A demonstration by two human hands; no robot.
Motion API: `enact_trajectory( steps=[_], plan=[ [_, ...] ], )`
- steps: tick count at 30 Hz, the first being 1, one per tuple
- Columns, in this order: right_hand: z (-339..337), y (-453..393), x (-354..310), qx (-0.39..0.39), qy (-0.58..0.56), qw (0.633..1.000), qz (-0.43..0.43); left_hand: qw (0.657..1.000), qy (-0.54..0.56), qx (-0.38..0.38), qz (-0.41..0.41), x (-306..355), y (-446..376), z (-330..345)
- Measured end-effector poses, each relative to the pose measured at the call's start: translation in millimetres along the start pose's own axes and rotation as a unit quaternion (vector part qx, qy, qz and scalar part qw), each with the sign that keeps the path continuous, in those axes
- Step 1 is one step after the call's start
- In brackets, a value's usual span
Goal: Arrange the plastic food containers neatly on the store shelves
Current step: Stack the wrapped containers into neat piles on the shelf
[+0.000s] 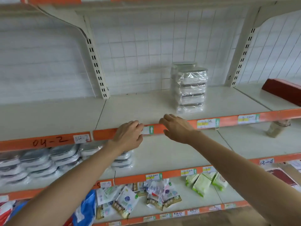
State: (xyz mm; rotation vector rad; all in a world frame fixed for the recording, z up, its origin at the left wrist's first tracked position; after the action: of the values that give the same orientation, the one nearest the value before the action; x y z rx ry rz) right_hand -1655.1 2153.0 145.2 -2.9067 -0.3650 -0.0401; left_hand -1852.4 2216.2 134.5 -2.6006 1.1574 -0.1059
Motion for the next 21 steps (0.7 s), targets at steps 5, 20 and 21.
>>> enact_trajectory(
  steps=[5, 20, 21],
  plan=[
    [47.5, 1.2, -72.8, -0.103, -0.07, 0.991, -0.04, 0.987, -0.033, -0.152, -0.047, -40.5, 83.4, 36.9],
    [127.1, -25.9, -140.0, -0.207, -0.221, 0.952, 0.048, 0.955, 0.066, -0.218, -0.191, -92.8, 146.7, 64.1],
    [135.2, -32.1, -140.9, -0.204, -0.217, 0.954, 0.04, 0.952, 0.074, -0.216, -0.203, -94.5, 147.6, 71.2]
  ],
)
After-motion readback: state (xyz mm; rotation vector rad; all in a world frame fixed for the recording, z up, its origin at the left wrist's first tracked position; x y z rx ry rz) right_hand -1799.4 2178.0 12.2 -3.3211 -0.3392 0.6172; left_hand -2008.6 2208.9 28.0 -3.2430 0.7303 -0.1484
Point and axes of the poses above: each hand's wrist, its own y-axis away from the middle knuckle, its own z-axis out of the palm, x = y × z, the point moved 1 cm from there along -y, towards the middle knuckle, and after that the axes turned 5 degrees about -z, right-handed, at the moved point
